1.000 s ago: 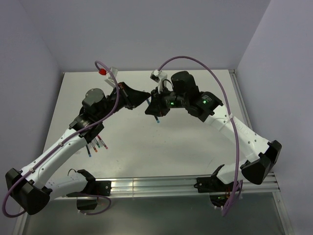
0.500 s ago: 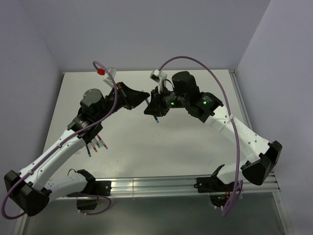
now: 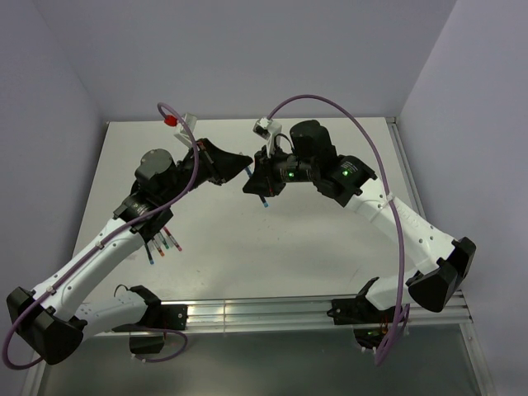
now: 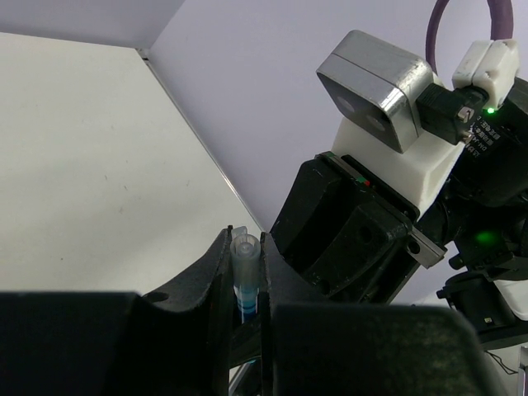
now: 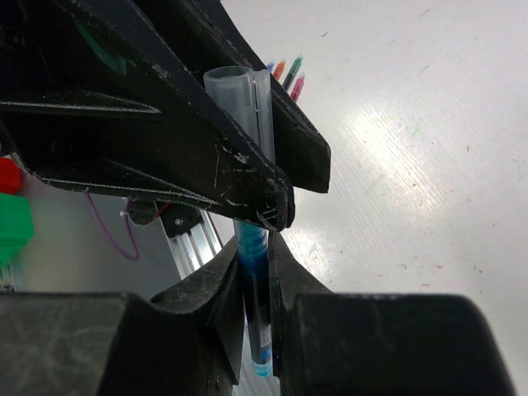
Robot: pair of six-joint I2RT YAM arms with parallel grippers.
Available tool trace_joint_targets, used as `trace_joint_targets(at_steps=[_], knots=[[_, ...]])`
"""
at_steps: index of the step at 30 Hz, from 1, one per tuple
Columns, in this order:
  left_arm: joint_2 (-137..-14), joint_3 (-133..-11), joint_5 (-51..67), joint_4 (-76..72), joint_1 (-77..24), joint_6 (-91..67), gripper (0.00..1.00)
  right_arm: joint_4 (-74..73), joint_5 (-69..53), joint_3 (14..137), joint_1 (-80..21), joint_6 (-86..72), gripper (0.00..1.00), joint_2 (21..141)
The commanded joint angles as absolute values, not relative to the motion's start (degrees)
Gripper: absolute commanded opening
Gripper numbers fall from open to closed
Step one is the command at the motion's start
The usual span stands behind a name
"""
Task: Insert the pens into the pen caps
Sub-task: Press the pen cap onto the pen, then place the pen at the center of the board.
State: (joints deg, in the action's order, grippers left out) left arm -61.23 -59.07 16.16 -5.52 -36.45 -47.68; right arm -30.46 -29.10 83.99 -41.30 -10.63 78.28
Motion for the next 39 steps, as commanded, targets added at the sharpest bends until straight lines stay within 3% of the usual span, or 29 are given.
trace_joint_targets(at_steps=[1,13,23,33,39], knots=[[-60.4,-58.4,27.4,6.9,-38.2,-46.9,0.00,-13.9,-19.0,87.5,-36.3,-11.8,0.02,76.2],[-62.8,-58.7,25.5,6.5,-38.2,-46.0,0.00,-14.7,-17.5,87.9,-36.3,-11.0,0.08,78.7],[-63.6,-59.7,24.1,7.3,-38.2,-44.5,0.00,-15.5,-16.9,88.1,-36.3,-10.4,0.25,79.5],[-64.1,-60.5,21.5,8.5,-38.1,-43.7,0.00,-16.7,-17.2,88.5,-36.3,-9.7,0.32,80.1],[-64.2,-61.9,17.1,11.2,-37.5,-42.7,0.00,-19.8,-17.0,88.6,-36.4,-6.9,0.42,79.9]])
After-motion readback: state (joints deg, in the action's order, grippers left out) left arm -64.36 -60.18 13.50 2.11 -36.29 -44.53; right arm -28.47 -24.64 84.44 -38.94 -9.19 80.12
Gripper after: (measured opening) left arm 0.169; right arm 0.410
